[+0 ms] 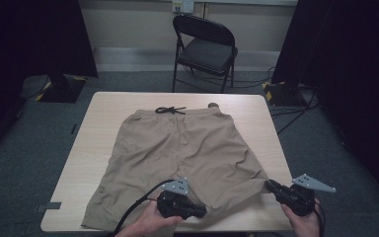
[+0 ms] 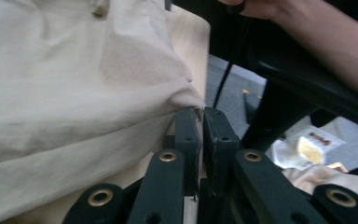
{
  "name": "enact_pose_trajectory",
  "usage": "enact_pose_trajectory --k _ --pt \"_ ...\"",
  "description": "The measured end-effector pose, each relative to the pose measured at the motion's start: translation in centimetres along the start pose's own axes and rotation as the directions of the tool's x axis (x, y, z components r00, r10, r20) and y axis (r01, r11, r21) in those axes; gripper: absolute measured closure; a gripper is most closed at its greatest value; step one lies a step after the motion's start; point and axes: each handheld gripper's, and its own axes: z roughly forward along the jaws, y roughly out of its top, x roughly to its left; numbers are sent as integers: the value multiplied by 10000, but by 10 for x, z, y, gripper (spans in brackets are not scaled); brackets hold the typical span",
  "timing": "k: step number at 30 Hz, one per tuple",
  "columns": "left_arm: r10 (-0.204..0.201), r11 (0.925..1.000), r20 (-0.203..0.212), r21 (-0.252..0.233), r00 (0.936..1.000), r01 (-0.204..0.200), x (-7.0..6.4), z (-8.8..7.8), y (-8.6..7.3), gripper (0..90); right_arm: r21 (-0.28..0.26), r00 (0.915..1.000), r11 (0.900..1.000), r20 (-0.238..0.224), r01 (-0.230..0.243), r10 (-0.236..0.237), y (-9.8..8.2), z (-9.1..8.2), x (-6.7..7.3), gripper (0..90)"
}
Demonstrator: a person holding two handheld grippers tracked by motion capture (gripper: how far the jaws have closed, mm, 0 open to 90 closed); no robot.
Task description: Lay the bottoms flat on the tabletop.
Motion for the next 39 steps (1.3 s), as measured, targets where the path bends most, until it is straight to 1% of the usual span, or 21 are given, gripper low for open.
enact_pose_trajectory --k 1,2,3,5,6,7,9,11,13,14,17,20,21,23,25,27,29,33,34,36,39 --pt "-26 10000 91 -71 10000 27 0 -1 0 844 -46 10000 10000 -7 34 -34 0 -1 0 722" --pt "-113 9998 186 -175 9998 116 0 -3 1 835 -78 10000 10000 -69 -6 5 2 -2 0 650" --pt "-160 9992 215 -358 9996 167 0 -7 2 807 -105 10000 9999 -72 -49 48 5 -2 0 610" --pt "-124 9990 193 -430 9997 132 2 -11 3 801 -130 9998 9999 -181 -4 1 7 -1 1 592" --pt "-195 9985 206 -517 9996 205 3 -13 4 794 -113 9996 9998 -234 154 -156 10 0 3 581" --pt "-324 9970 244 -694 9992 340 4 -16 4 782 -148 9995 9998 -286 152 -156 11 2 4 580" --pt "-313 9963 183 -801 9993 326 8 -21 6 770 -125 9991 9998 -396 147 -152 14 8 6 595" --pt "-457 9944 102 -952 9989 465 11 -24 8 749 133 9983 9998 -557 176 -168 15 19 9 603" --pt "-585 9924 -1 -1087 9983 581 14 -27 9 737 594 9959 9974 -828 406 -356 14 40 13 636" --pt "-614 9925 -127 -1068 9980 597 17 -28 9 737 594 9959 9974 -828 406 -356 14 40 13 636" --pt "-1006 9921 -558 -813 9934 959 33 -26 6 719 1120 9960 9928 -837 421 -328 10 60 11 648" --pt "-1195 9927 -1014 -310 9876 1169 44 -18 0 673 1686 9981 9850 -553 377 -288 1 71 5 640" --pt "-1244 9922 -1026 -252 9869 1224 46 -16 -1 673 1686 9981 9850 -553 377 -288 1 71 5 640" --pt "-1350 9907 -1147 -16 9842 1358 51 -8 -4 659 1990 9985 9792 -446 406 -323 -4 73 3 618" --pt "-1390 9899 -1245 118 9824 1415 54 -3 -6 653 1933 9985 9804 -452 382 -299 -7 72 0 616" --pt "-1390 9898 -1237 147 9825 1419 56 -2 -6 633 2029 9978 9771 -303 642 -593 -9 68 0 607" --pt "-1460 9891 -1263 24 9812 1475 56 -5 -6 612 1963 9961 9767 -273 873 -835 -12 64 -1 601" --pt "-1539 9881 -1344 -240 9789 1520 57 -15 -4 580 1719 9952 9803 -128 978 -970 -21 52 -8 601" --pt "-1602 9870 -1402 -358 9771 1567 58 -19 -4 569 1665 9949 9809 -82 1003 -1003 -23 50 -9 601" --pt "-1661 9859 -1597 -482 9731 1603 61 -29 -5 567 1623 9919 9789 82 1240 -1271 -26 47 -9 599" --pt "-1908 9810 -1899 -732 9631 1799 68 -47 -10 562 1594 9854 9739 284 1615 -1681 -30 44 -5 595"
